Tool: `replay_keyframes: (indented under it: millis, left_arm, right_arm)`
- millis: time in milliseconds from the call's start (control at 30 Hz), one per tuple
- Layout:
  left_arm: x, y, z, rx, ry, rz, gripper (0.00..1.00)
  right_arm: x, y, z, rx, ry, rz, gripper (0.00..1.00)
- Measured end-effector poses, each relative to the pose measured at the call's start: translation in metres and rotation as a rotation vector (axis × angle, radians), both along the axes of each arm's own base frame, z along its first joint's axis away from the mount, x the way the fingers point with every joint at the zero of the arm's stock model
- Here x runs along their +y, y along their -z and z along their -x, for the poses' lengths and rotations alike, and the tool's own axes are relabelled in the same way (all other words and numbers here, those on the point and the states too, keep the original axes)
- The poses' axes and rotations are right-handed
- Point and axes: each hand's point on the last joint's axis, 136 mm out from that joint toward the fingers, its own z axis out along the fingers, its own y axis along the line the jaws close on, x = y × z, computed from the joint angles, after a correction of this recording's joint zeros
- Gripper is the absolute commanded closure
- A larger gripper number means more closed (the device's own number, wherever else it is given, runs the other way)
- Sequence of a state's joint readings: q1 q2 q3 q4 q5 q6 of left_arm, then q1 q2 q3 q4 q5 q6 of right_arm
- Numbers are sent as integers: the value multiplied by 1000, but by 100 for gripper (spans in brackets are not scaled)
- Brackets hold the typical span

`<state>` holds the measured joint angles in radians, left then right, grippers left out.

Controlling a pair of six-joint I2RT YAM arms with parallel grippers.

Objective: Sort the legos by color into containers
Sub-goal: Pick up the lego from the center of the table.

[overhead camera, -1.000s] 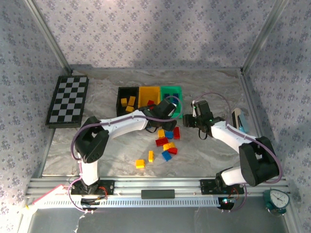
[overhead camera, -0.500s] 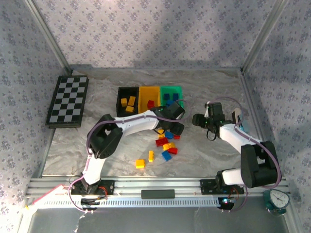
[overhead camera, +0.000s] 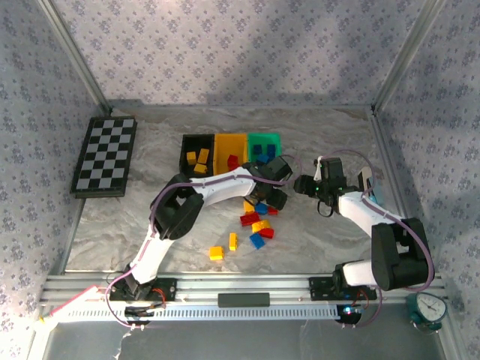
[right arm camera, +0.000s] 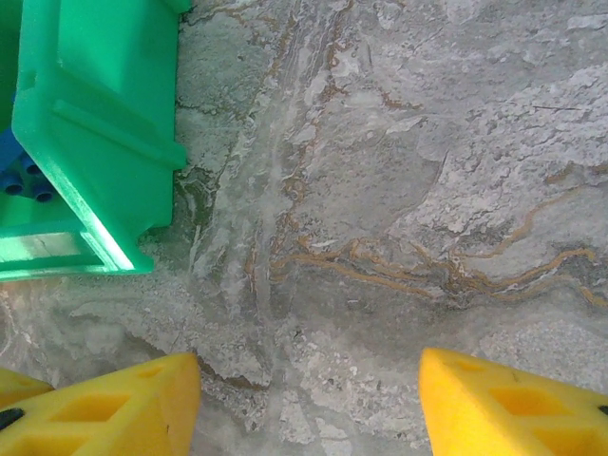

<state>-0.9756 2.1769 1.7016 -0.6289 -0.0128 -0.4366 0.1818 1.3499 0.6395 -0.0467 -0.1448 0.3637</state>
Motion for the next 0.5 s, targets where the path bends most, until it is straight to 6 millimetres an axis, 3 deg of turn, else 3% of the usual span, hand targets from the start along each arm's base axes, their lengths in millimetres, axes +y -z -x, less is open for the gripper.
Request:
replay_keyframes:
  millis: [333,500]
  left_arm:
    - [-12,8,6,35,6,14,39]
    - [-12,12,6,38,2,6,51]
  right_arm:
    - [4,0,1,-1,-10,-4,36]
    - [5,-1,1,-4,-12,-4,36]
